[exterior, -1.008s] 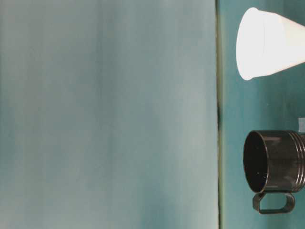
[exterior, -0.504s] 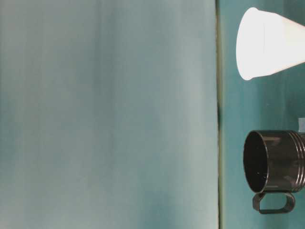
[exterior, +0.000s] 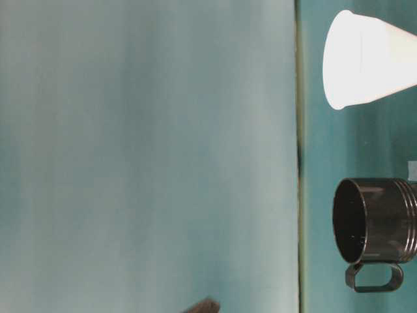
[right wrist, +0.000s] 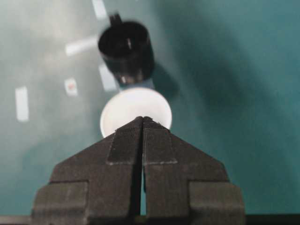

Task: Holding the cup holder with the left arm, the right arm places the cup into the cup holder.
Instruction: 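Move both grippers forward toward the black holder and white cup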

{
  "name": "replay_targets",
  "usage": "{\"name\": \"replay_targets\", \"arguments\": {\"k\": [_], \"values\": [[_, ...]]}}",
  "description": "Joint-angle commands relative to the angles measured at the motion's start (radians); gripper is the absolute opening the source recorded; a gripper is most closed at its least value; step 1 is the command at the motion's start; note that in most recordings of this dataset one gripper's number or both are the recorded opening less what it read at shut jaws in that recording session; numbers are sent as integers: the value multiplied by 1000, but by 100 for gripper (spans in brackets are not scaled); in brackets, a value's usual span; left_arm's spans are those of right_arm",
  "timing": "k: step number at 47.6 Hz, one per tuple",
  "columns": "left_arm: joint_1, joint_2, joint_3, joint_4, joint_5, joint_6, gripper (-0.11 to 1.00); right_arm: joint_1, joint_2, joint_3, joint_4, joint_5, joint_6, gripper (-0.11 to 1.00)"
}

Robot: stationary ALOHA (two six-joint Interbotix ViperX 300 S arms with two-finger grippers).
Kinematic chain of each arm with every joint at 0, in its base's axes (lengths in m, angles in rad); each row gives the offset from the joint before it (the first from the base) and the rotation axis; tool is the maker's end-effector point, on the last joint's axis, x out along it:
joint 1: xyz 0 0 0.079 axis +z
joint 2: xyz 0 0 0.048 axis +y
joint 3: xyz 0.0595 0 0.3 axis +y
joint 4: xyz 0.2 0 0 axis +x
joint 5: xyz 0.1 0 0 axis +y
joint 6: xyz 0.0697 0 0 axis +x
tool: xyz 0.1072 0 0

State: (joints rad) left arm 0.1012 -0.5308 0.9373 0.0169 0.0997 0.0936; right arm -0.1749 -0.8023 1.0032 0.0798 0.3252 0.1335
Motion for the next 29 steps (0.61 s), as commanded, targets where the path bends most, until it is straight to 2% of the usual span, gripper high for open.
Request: {"name": "replay_targets", "arguments": {"k": [1,8,18,29], "values": [[3,38,-35,2,0,0,3,-6,147,-58,-2,40,6,2],[2,58,-34,3,6,0,3,-6,232,-106,-2,77,6,2],[5,83,-44,2,84,0,3,-9,376,-176,-2,146,5,2],[6,137,-100,3,126,8,3,-11,511,-262,-9,198,3,2]]}}
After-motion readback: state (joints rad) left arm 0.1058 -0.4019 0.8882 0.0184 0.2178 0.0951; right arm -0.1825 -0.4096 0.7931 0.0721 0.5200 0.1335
